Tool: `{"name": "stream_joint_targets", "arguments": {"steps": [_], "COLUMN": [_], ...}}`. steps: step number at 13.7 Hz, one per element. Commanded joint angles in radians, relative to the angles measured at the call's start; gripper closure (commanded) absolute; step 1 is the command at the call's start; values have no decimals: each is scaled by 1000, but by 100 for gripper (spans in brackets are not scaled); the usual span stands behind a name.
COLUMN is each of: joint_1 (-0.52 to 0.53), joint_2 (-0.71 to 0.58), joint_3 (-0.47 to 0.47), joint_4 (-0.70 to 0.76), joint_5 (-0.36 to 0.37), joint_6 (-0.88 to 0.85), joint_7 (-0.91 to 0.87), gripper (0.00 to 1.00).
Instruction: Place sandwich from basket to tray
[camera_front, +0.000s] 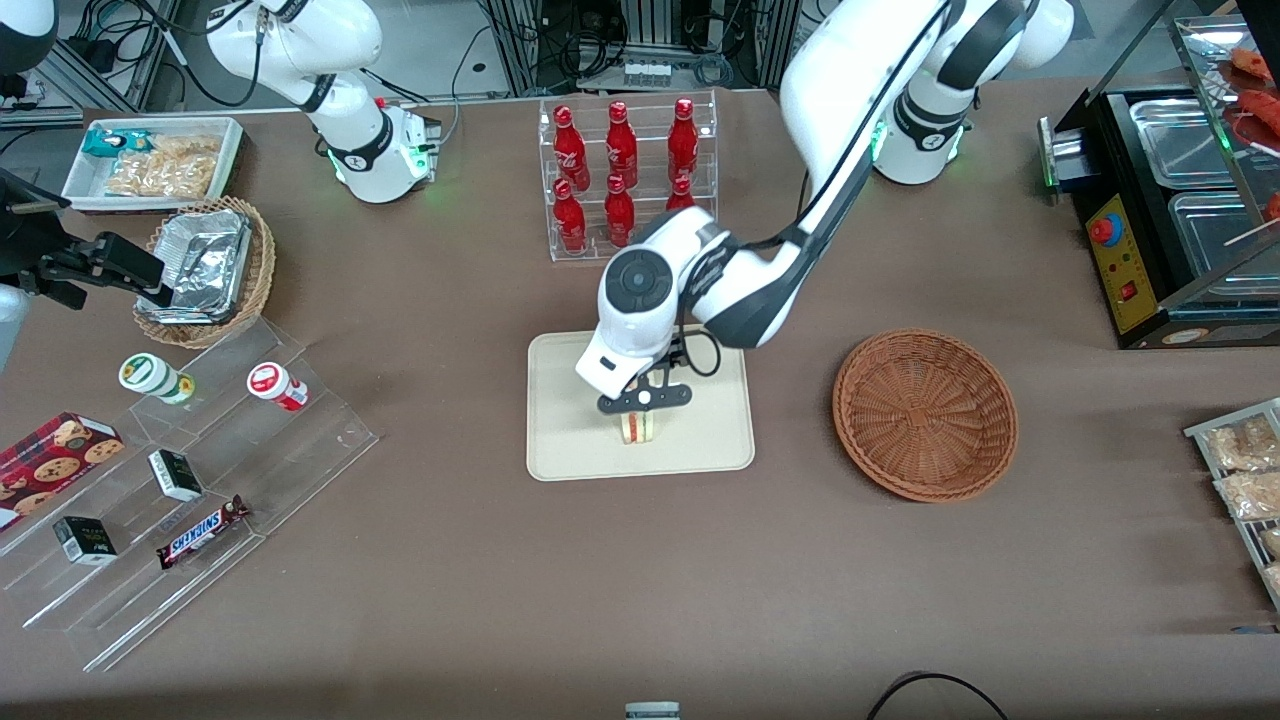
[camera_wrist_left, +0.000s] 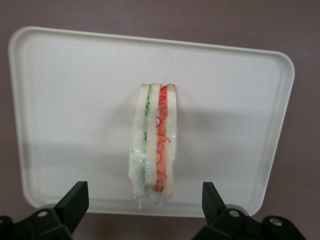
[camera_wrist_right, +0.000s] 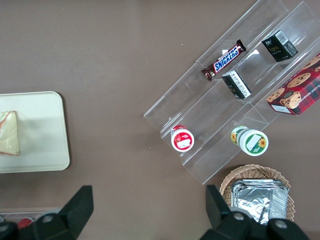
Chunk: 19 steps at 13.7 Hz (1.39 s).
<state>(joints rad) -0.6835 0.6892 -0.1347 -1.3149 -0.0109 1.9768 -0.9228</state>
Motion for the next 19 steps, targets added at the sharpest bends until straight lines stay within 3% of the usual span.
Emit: {"name": "stream_joint_targets", "arguments": {"steps": [1, 7, 10, 19], "joint_1": [4, 8, 87, 349], "joint_2": [-112, -209, -247, -526], "joint_3": [49, 197, 207, 196], "joint_4": [-49, -129, -176, -383], "joint_5": [15, 6, 9, 14], "joint_6": [-108, -278, -292, -328], "joint_7": [2, 50, 157, 472], "gripper": [0, 0, 0, 0]}}
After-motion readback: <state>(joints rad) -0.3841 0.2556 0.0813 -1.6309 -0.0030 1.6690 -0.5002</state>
